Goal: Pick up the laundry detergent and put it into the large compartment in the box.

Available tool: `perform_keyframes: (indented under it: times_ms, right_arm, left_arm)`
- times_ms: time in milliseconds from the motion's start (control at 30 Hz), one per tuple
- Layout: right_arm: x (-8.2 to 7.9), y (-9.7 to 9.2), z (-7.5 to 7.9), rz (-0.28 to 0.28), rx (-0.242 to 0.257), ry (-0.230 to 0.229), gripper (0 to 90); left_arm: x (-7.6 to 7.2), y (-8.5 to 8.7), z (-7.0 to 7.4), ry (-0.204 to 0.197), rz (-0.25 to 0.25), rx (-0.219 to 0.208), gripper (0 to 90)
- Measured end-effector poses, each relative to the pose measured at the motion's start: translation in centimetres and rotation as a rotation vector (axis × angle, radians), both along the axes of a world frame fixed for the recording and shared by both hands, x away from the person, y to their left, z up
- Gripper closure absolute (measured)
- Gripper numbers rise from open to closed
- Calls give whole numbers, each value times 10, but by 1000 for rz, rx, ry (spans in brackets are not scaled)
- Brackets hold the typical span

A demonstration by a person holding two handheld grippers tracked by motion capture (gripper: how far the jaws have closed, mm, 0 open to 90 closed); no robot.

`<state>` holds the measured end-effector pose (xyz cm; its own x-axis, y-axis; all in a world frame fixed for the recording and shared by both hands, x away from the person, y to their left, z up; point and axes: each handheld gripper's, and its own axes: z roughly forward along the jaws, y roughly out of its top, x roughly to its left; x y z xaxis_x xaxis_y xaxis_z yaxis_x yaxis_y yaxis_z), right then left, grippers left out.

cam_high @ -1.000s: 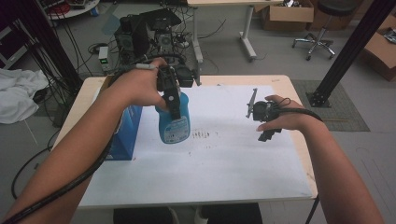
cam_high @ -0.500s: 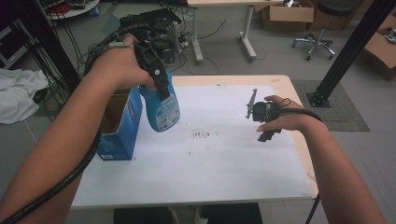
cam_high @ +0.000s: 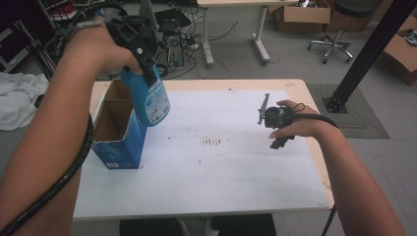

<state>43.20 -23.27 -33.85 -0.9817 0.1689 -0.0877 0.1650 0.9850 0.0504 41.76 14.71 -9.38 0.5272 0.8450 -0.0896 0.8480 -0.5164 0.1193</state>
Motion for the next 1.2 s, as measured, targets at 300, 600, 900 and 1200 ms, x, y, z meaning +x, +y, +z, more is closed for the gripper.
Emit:
perform_keyframes:
  times_ms: [300,600,900,1200]
  right_arm:
    - [0,1,0,2,5,-4,160]
    - [-1,1,1,4,2,-2,160]
    - [-1,5,1,9,9,-3,160]
    - [-1,10,2,16,4,-3,160]
  left_arm:
    - [3,23,19,0,115,25,395]
    - [2,47,34,-17,246,48,395]
    - [-3,76,46,-9,407,53,395]
    - [-5,92,43,-18,497,74,395]
